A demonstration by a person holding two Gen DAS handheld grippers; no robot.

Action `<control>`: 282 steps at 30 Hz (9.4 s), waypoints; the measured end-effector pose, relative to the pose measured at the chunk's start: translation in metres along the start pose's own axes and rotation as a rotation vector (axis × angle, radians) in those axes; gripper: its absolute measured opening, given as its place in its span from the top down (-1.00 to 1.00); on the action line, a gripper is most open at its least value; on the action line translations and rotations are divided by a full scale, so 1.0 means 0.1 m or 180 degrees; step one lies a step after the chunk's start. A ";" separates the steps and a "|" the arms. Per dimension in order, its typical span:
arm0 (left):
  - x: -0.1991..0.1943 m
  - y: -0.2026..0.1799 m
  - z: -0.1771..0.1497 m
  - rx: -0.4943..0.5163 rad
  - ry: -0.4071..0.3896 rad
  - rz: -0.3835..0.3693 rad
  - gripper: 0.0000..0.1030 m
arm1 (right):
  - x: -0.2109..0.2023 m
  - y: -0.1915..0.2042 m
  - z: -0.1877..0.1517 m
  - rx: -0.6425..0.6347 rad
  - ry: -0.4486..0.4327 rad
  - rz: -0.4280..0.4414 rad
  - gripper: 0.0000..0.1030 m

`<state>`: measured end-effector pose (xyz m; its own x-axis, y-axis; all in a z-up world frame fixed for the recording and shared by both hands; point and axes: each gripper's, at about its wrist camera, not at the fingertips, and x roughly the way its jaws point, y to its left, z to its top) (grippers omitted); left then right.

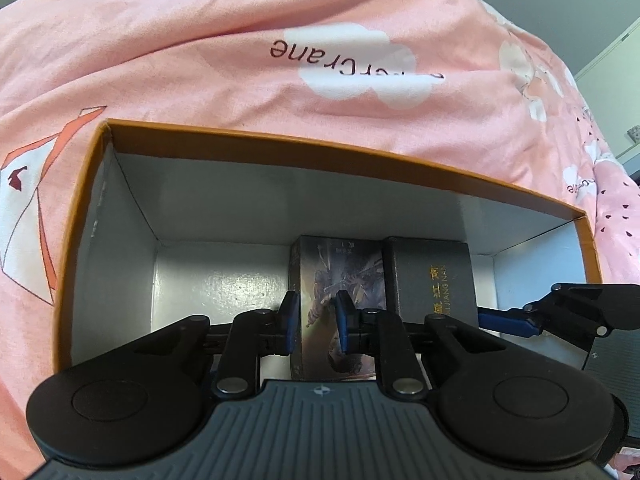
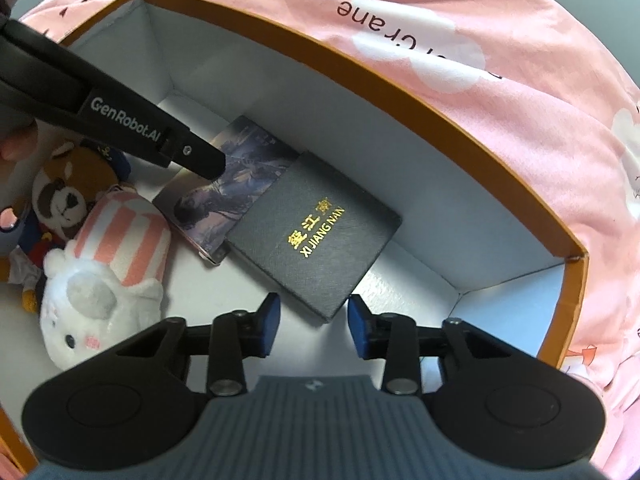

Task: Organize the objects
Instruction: 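Place the black square box beside the card box and open the right tool, then withdraw both tools up from the orange box, then grasp the small tan cardboard box with the left tool while the right tool grasps the white long box, then lift both boxes and carry them over the orange box, then lower the white long box into the orange box and open the right tool, then lower the tan cardboard box into the orange box corner and open the left tool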

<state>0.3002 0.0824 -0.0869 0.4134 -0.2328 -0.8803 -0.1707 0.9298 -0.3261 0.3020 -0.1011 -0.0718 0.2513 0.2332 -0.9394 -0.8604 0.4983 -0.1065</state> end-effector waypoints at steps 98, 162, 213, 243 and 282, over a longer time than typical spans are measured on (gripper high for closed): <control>-1.13 -1.36 -2.86 0.2783 -0.0811 -0.0783 -0.04 | -1.43 1.30 -2.43 0.1019 -0.0255 -0.0618 0.34; -1.79 -0.53 -1.96 0.1008 -0.0920 -0.1357 -0.01 | -1.87 0.62 -1.46 0.1407 -0.0839 0.0230 -0.16; -0.83 -0.20 -0.48 0.0357 -0.0821 -0.1034 -0.01 | -0.20 0.02 0.12 0.1166 -0.0188 -0.0994 0.33; -0.91 -0.31 -0.66 0.0511 -0.0687 -0.1057 -0.01 | -0.11 0.18 -0.14 0.1247 0.0277 0.0096 1.00; 0.05 -1.82 -0.75 0.3249 0.1011 -0.1142 0.00 | -1.07 -0.41 -0.89 0.1545 -0.1024 -0.0169 0.55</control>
<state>0.2660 -0.1091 -0.0579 0.0203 -0.4602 -0.8876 0.7836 0.5586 -0.2717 0.2707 -0.2210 0.0040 0.4758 0.4016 -0.7825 -0.5605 0.8241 0.0821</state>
